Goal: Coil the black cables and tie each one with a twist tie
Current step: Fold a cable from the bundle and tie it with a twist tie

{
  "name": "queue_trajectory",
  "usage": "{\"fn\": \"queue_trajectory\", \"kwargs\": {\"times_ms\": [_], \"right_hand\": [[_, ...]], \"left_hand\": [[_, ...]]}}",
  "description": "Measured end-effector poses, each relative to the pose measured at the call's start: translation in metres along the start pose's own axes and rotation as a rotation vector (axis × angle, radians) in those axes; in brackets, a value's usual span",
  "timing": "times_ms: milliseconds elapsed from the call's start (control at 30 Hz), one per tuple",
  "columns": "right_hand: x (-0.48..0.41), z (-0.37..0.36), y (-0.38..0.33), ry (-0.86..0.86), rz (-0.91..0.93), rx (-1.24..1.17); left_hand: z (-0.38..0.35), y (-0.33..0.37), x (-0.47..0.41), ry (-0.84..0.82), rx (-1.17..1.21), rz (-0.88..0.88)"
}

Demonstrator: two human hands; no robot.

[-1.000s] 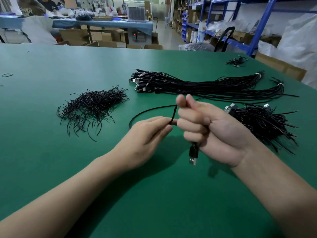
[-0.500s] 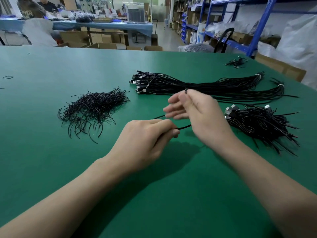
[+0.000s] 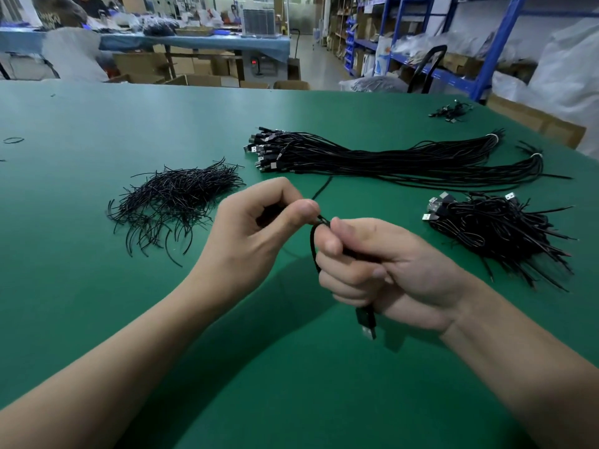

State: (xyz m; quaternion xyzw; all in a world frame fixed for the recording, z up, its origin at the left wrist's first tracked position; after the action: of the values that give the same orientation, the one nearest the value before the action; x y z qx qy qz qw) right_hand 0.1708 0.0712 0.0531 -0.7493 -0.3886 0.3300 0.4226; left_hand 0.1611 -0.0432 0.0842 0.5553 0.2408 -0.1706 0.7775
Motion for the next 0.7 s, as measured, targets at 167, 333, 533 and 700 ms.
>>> {"fn": "queue_trajectory", "kwargs": {"times_ms": [167,333,533,700], "right_hand": [[-0.008,0.009,-0.031,0.247,0.33,-0.131],[0.007,0.044,-0.044,0.676,0.536,0.273],[0.014,0.045,-0.05,0.737,0.475,1.132],[0.006,0.044,-0.025,0.508,0.132,1.293]], "left_hand": [[-0.033,-0.019,0.012,-0.203,-0.041,0.111],[-0.057,-0.022,0.025,-0.358,-0.307,0.057],[-0.041,0.003,0.018,-0.261,-0.529,-0.144],[-0.017,0.012,0.009,-0.148,-0.526,-0.243]]}}
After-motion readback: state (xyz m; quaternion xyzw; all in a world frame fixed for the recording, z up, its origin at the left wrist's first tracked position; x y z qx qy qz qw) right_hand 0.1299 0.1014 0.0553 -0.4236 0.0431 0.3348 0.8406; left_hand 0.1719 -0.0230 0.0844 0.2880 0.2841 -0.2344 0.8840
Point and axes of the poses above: each hand's wrist, its own x-axis away from the middle knuckle, its own z-axis out of the back of the hand, y = z × x, the point moved 8 cm from there along -x, towards the middle knuckle, and after that the axes turned 5 degrees about z, right-handed, at the moved point
